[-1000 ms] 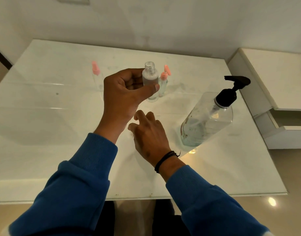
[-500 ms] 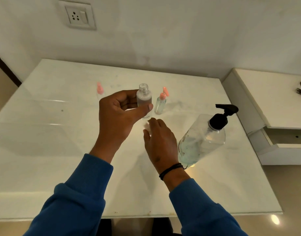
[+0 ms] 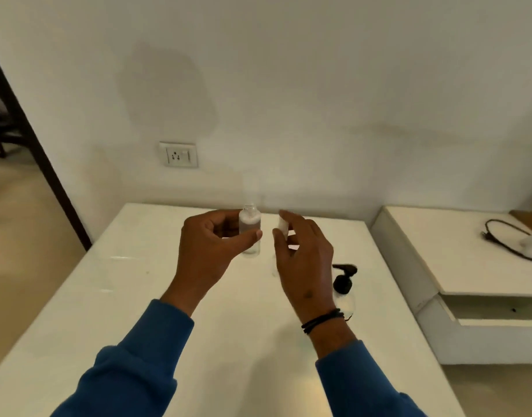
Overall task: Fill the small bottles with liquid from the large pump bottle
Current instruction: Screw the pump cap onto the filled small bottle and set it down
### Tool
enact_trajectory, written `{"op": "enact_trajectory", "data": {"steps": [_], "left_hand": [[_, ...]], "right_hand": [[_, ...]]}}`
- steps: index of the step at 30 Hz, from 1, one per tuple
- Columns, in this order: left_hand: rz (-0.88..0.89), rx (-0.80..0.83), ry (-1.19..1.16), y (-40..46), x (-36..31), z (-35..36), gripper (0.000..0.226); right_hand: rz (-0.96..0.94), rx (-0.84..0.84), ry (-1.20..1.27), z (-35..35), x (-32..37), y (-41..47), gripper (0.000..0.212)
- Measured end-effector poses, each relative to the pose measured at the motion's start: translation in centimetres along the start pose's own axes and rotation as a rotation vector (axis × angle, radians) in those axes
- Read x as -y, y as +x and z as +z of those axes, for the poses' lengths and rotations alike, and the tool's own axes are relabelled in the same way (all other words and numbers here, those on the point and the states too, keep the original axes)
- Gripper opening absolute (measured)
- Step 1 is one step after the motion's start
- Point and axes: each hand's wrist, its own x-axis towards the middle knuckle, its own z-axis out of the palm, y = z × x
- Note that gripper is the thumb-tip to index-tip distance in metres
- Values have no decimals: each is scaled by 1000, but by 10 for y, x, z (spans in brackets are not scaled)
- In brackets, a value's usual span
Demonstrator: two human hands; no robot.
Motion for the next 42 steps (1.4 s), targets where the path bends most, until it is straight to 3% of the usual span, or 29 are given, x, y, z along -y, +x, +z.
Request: {"op": "enact_trajectory", "data": {"steps": [14,23,32,42], "left_hand": [[176,83,4,45,-184,19,21],[370,45,115,55,-266,27,39],[521,68,77,43,-315,31,57],[550,78,-6,38,-330,39,54]], "right_hand": [[-83,-265,226,-179,186,143,39],[-107,-349,388,-264,266,183,39],[-211,-323,449,-290,310,177,39],[-223,-416,637,-285,320,166,39]]}}
